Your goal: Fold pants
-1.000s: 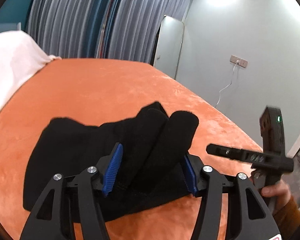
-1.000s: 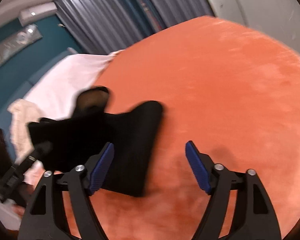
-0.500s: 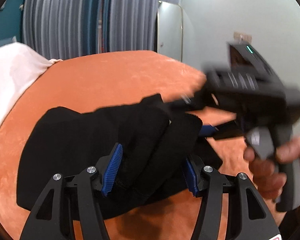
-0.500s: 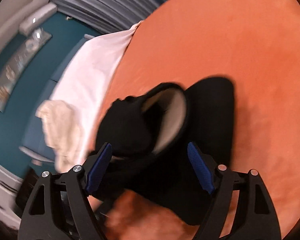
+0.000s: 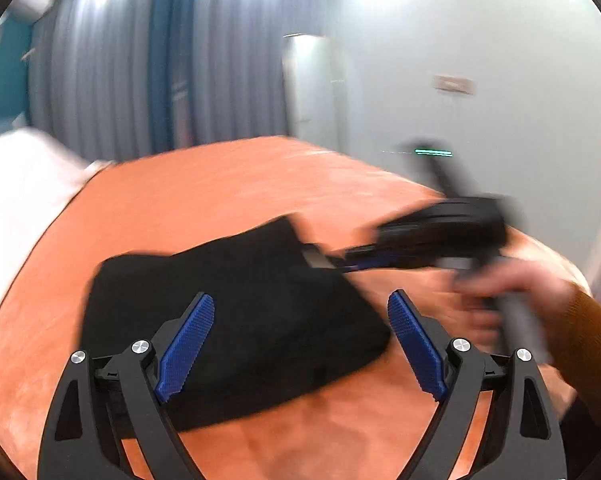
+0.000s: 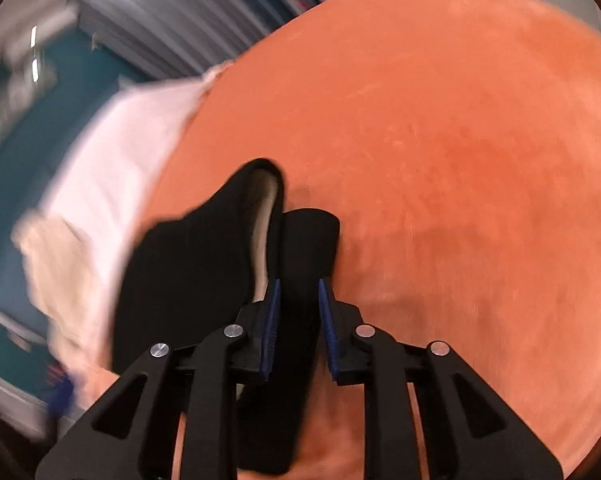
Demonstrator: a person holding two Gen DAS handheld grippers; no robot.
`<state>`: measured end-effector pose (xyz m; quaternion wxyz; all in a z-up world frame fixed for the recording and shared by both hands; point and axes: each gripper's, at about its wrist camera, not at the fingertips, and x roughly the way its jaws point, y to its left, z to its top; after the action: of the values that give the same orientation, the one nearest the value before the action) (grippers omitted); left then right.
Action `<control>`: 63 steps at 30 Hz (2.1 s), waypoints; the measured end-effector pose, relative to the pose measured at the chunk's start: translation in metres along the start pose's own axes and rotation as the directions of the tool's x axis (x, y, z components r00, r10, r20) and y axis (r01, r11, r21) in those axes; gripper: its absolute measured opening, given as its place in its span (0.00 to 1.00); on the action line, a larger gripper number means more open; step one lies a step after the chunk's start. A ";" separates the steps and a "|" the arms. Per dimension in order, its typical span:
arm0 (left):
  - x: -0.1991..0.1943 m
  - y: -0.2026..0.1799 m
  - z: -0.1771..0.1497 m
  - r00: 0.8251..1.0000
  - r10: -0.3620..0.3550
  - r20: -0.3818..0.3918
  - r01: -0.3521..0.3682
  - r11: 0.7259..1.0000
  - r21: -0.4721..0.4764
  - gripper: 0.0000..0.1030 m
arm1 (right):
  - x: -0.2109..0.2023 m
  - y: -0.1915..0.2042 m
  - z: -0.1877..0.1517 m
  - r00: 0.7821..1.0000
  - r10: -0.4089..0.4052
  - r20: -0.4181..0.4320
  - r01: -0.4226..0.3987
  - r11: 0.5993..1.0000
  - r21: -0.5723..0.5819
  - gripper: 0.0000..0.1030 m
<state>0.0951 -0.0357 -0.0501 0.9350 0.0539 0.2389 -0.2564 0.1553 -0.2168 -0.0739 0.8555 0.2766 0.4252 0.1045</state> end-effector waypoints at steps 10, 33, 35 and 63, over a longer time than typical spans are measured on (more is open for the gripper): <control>0.049 0.164 -0.010 0.949 0.125 -0.291 -0.247 0.866 -0.435 0.84 | 0.022 0.076 -0.036 0.995 -0.084 -0.060 0.059 0.940 -0.336 0.32; 0.065 0.094 -0.021 0.902 0.330 -0.279 -0.378 0.915 -0.141 0.90 | 0.011 0.058 -0.018 0.984 -0.177 0.033 0.172 0.873 -0.457 0.13; 0.065 0.091 -0.021 0.894 0.349 -0.282 -0.392 0.913 -0.112 0.90 | 0.021 0.070 -0.029 0.986 -0.169 -0.007 0.140 0.842 -0.520 0.13; 0.062 0.102 -0.019 0.897 0.323 -0.301 -0.386 0.906 -0.177 0.90 | 0.022 0.089 -0.029 0.926 -0.329 0.184 0.359 0.624 -0.694 0.19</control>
<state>0.1857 0.0287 -0.0983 0.9254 0.0212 0.3761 -0.0414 0.1510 -0.1231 -0.0521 0.9066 -0.1629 0.3785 0.0910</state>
